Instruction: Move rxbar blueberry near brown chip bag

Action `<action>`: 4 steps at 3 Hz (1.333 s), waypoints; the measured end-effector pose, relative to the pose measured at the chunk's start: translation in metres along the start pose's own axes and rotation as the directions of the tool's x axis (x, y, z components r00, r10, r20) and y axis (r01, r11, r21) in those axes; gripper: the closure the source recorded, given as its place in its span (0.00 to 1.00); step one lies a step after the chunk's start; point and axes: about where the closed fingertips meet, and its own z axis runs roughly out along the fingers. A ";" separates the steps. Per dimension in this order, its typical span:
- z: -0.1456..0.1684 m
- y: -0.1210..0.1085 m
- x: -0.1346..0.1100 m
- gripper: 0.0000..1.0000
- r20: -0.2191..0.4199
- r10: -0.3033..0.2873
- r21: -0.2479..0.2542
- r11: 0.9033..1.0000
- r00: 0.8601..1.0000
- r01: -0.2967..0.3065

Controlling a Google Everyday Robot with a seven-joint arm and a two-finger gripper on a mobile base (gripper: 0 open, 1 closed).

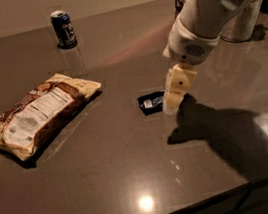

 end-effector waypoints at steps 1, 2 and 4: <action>0.030 0.002 -0.018 0.00 0.016 -0.017 -0.052 0.998 1.000 0.017; 0.054 0.009 -0.018 0.00 0.007 -0.007 -0.101 0.995 1.000 0.008; 0.077 0.020 -0.008 0.42 -0.007 0.008 -0.157 0.987 1.000 -0.009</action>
Offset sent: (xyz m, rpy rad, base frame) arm 0.0035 0.0466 -0.0730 0.0298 0.1535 0.0530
